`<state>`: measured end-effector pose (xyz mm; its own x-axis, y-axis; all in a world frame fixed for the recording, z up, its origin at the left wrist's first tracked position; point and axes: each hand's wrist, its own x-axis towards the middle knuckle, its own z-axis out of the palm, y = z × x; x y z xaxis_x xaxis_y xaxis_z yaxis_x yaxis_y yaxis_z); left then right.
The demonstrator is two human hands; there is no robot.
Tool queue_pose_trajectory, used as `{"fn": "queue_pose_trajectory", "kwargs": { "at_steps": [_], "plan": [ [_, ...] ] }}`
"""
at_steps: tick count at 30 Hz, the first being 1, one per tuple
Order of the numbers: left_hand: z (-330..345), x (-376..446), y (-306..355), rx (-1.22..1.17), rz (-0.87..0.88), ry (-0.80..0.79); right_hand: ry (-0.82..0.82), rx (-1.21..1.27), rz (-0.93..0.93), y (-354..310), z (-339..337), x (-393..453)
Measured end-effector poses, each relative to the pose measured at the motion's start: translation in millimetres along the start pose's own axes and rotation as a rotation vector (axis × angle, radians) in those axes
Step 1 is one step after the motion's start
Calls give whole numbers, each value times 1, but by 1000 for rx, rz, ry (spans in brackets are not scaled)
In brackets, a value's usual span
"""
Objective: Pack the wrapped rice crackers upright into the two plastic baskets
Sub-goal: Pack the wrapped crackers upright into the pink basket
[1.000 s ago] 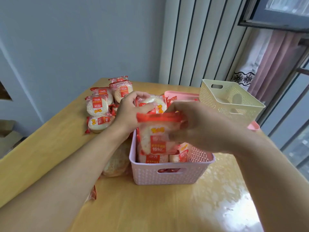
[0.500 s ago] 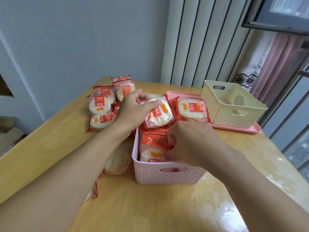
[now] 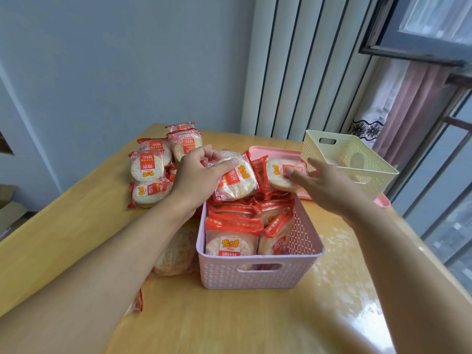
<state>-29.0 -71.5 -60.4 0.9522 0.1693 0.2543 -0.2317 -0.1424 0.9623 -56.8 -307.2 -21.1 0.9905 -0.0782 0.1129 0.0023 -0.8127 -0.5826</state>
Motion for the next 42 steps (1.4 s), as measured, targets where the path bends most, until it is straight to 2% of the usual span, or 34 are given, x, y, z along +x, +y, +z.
{"fn": "queue_pose_trajectory", "kwargs": {
  "at_steps": [7, 10, 12, 14, 16, 21, 24, 28, 33, 37, 42],
  "plan": [
    [2, -2, 3, -56, -34, -3, 59, 710, -17, -7, -11, -1],
    [2, -2, 1, -42, -32, -2, -114, 845, -99, -14, -28, -13],
    [2, -2, 0, -49, -38, 3, -301, 745, -142, -20, -34, -23],
    [2, -3, 0, -49, -31, 8, -422, 577, -209, -22, -33, -30],
    [2, -3, 1, -53, -23, 10, -454, 474, -250, -26, -31, -33],
    [3, -2, 0, -78, -49, -19, -530, 331, -205, -24, -32, -36],
    [2, 0, -2, -42, -23, -27, -506, 190, -212, -26, -29, -39],
    [2, -1, -1, 1, 14, -15, -399, -235, -345, -38, -25, -48],
    [2, 0, 2, 18, 32, 25, -315, -572, -310, -39, -12, -52],
    [3, 1, 1, 49, 80, 52, -295, -614, -375, -37, -3, -53],
    [2, 1, 2, 10, 75, 52, -323, -536, -349, -43, -4, -58]
  ]
}}
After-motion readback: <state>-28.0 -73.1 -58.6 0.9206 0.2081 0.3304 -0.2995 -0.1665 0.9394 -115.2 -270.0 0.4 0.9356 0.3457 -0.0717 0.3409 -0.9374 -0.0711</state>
